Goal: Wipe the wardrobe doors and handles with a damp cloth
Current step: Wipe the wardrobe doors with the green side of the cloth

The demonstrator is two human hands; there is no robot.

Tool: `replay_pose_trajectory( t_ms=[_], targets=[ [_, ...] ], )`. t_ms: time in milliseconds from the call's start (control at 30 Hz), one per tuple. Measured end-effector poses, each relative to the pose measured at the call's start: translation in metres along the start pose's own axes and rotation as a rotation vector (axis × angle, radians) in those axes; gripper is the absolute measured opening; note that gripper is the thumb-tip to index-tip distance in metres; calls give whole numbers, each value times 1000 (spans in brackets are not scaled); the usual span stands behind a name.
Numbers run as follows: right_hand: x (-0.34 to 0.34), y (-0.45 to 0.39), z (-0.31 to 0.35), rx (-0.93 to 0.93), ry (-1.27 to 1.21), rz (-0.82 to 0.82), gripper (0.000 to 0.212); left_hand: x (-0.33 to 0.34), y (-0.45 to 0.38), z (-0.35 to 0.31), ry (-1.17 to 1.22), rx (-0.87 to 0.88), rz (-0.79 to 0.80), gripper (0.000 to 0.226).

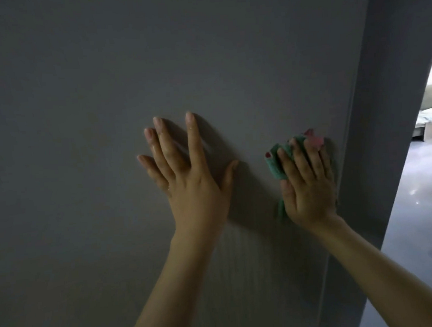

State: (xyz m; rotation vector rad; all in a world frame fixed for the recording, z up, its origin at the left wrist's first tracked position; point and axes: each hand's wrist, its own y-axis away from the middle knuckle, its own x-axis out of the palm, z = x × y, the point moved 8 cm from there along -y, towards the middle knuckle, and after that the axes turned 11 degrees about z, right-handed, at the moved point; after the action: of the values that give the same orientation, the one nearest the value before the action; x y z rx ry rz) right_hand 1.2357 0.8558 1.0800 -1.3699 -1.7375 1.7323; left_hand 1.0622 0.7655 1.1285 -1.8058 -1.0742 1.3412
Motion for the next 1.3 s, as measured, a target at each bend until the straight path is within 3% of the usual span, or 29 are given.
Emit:
replay_pose_trajectory(
  t_ms=[67,233,400,467,600,667,833,867,900,1033,1067,1200,1300],
  targets=[
    [-6,-5,-22,33,8,-15,51,4,8,-2,10,-2,17,93],
    [-6,-4,-19,431,-97,-162,51,15,19,-1,-29,2,33,91],
    [14,32,6,19,-12,2,51,16,19,0,-49,1,25,91],
    [12,35,-11,-21,8,1,52,16,19,1,-47,1,23,91],
    [7,30,-21,351,-84,-110,51,16,18,0,-48,-1,25,91],
    [15,35,-2,435,-115,-132,51,17,18,0,-47,2,17,91],
    [23,53,10,-23,16,8,52,18,17,1,-66,-2,27,93],
    [22,54,1,-45,31,15,53,18,17,0,-63,-2,28,93],
    [20,53,-10,9,29,2,53,17,17,1,-60,-3,29,93],
    [17,48,-14,563,-127,-157,49,17,18,0,-62,-10,34,93],
    [21,48,4,573,-137,-168,48,16,18,0,-66,-9,31,93],
    [36,54,60,143,-71,-18,50,16,19,1,-78,8,31,94],
    [29,57,34,40,0,1,52,13,19,4,-97,13,24,94]
  ],
)
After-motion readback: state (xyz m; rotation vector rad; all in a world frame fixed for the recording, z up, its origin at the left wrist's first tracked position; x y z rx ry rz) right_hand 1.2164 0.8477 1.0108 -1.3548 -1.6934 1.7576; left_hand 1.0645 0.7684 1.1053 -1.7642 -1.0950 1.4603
